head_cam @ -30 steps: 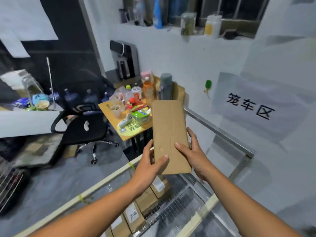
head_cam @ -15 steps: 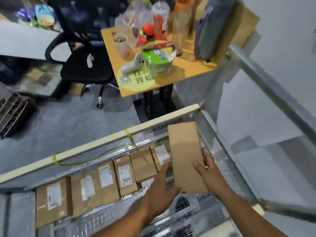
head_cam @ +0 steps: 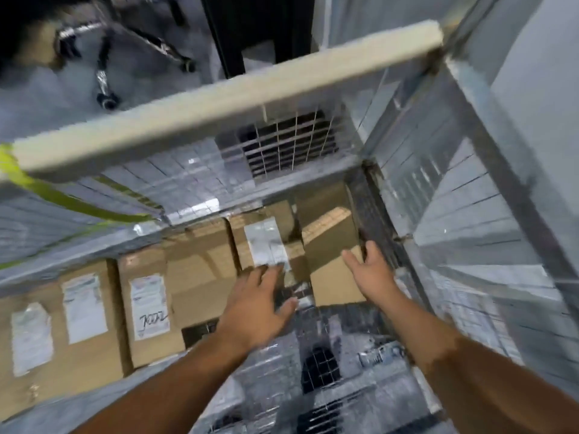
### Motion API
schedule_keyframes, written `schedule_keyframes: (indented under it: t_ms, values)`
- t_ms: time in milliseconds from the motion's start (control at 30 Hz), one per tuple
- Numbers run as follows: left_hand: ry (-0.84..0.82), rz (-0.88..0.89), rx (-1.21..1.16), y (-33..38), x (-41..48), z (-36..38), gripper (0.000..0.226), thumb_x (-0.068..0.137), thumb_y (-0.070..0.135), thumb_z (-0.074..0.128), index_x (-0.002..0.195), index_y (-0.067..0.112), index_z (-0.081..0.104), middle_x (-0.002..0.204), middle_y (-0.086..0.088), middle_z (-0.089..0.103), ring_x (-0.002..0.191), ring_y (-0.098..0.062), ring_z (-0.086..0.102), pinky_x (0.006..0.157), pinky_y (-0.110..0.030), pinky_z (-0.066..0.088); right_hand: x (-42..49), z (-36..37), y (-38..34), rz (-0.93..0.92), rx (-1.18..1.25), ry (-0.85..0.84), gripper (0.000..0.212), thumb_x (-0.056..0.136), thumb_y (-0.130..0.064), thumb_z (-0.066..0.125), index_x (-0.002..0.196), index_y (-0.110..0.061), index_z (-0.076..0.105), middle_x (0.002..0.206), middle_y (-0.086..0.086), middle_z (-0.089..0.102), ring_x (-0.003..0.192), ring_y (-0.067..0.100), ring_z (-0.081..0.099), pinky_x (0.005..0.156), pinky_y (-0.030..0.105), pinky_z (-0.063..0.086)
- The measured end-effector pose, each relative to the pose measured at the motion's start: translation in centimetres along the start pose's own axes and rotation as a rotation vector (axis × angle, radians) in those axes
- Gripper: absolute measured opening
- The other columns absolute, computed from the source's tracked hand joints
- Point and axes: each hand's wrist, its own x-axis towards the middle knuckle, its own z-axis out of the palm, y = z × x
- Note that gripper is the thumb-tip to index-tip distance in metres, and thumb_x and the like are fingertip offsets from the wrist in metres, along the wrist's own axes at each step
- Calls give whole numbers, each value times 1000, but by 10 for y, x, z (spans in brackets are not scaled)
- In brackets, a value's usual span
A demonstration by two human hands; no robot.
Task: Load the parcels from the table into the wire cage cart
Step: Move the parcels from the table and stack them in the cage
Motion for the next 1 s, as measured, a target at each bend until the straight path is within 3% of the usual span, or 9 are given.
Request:
schedule_keyframes:
  t_ms: [133,200,300,433,533,600,667,800,1000]
  values:
    - [-9,16,60,1,31,20,78,99,67,44,163,31,19,170,-2,16,158,-30,5,128,-47,15,44,20,25,-37,-181,21,57,98,-13,61,154,-22,48,121,15,65,95,31,64,67,29,44]
    - [-21,40,64,0,39,25,76,99,68,43,162,30,23,171,-2,13,159,-28,-1,127,-48,8,55,27,30,-83,-298,-35,66,92,-15,70,153,-26,48,145,15,56,117,34,62,86,29,48]
    - [-30,60,64,-5,46,30,75,98,69,42,161,34,24,172,-1,8,159,-28,-7,129,-49,-1,63,35,30,-180,-564,-97,90,90,-32,72,163,-44,20,172,4,13,153,32,30,119,38,38]
    - [-33,63,87,-12,41,26,75,97,72,39,162,38,21,173,0,4,158,-27,-12,128,-50,-6,63,38,18,-194,-854,-25,80,101,-53,54,164,-46,5,174,0,-6,161,26,-5,126,48,27]
    - [-5,85,98,-14,25,11,77,97,73,38,162,40,16,173,1,7,158,-29,-9,127,-51,-5,45,37,5,-185,-874,-10,83,100,-45,57,164,-44,4,173,9,1,159,34,11,119,53,40]
    - [2,90,93,-13,4,-2,77,97,73,37,162,40,11,173,0,9,158,-30,-7,128,-52,-1,20,37,-8,-168,-881,5,81,96,-57,58,164,-37,19,168,16,21,150,37,32,113,52,46]
    - [8,103,115,-11,-23,-18,79,98,73,35,162,41,2,173,0,5,158,-31,-6,129,-51,2,-12,32,-21,-164,-822,1,77,94,-71,52,157,-27,37,167,14,25,153,37,26,120,56,37]
    - [-23,135,163,-3,-98,-50,83,98,74,31,160,44,-14,172,5,-11,157,-30,-15,129,-47,-4,-103,3,-39,-199,-643,-11,85,96,-69,52,166,-35,17,175,8,6,161,32,5,128,51,18]
    - [103,303,121,14,-236,-118,86,88,86,18,162,46,-2,172,8,-8,159,-28,-9,128,-53,5,-274,-37,-75,-230,-501,85,84,93,-73,52,163,-36,28,173,8,16,160,29,12,128,50,17]
